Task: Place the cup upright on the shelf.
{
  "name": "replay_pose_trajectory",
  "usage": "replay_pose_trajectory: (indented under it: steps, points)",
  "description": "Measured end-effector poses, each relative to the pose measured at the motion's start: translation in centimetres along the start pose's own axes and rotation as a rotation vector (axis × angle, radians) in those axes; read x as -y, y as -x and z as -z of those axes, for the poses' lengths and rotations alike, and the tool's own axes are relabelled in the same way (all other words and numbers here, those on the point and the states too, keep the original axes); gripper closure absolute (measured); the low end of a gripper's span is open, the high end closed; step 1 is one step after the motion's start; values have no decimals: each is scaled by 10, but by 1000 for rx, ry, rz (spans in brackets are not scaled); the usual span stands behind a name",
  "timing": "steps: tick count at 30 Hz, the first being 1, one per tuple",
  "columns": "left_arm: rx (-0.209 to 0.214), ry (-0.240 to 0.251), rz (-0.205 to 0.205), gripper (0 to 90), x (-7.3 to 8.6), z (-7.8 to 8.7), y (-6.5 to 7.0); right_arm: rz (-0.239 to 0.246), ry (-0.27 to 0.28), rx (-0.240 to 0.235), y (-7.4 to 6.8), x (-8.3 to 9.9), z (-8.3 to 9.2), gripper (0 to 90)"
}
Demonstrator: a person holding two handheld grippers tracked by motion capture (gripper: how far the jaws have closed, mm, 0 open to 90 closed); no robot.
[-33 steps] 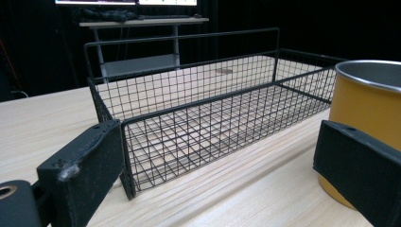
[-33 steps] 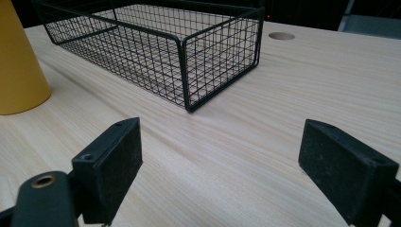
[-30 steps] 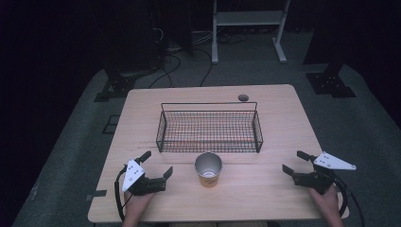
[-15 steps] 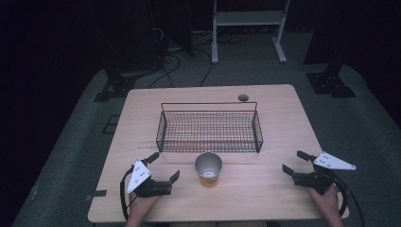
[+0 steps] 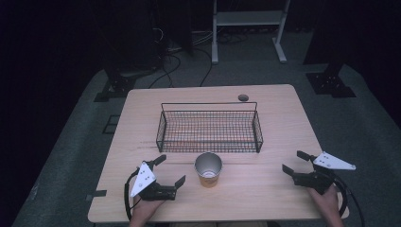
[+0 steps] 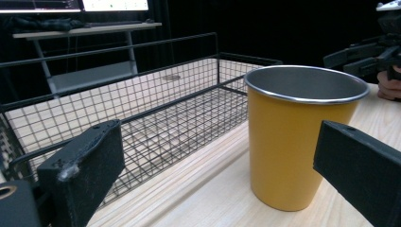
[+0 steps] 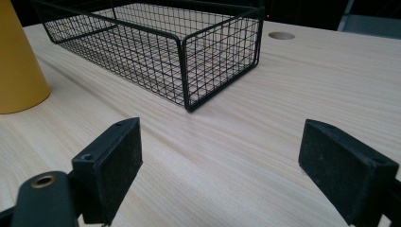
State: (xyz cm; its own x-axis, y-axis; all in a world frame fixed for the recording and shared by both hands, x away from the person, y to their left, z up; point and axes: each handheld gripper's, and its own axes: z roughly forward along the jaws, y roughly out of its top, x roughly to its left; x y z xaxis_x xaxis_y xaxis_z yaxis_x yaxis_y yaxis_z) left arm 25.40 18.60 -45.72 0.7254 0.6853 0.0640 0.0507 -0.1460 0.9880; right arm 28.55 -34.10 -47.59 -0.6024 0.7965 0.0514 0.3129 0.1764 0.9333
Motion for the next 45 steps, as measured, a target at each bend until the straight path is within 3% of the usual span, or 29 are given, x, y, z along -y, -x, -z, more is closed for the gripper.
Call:
replay_pose_trajectory:
  steps: [15, 29, 45]
  points:
    - [80, -9, -38, 19, -1, -13, 20, 1, 1, -2, 0, 0, 0, 132]
    - [152, -38, -17, 19, 3, -32, 32, 0, -1, -1, 0, 0, 0, 132]
    - [184, -84, 10, 19, 6, -55, 38, 3, -5, -3, -1, 0, -1, 132]
